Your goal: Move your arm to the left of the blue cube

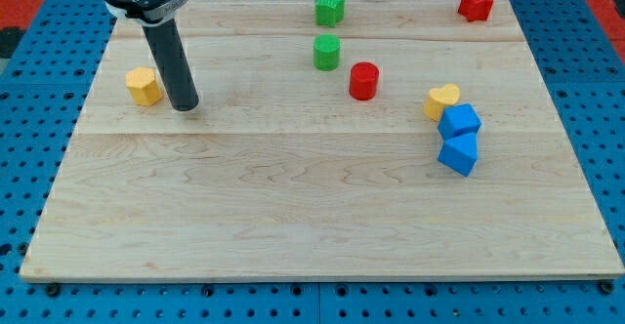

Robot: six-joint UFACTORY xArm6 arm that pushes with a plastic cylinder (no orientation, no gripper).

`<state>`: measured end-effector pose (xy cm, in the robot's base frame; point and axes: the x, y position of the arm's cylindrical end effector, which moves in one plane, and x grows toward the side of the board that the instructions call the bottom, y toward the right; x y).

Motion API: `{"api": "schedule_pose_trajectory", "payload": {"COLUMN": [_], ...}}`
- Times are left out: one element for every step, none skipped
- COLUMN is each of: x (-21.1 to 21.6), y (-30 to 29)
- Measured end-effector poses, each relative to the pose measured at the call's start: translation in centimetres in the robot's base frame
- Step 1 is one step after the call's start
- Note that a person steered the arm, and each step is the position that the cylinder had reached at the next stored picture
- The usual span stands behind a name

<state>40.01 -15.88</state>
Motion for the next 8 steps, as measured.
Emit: {"api": "schedule_pose_trajectory", "payload": {"x": [0.0,0.0,0.2,1.6,2.8,3.6,4.2,4.6], "y": [0.0,1.1,4.0,7.5,9.6,11.6,13.7,16.0]}}
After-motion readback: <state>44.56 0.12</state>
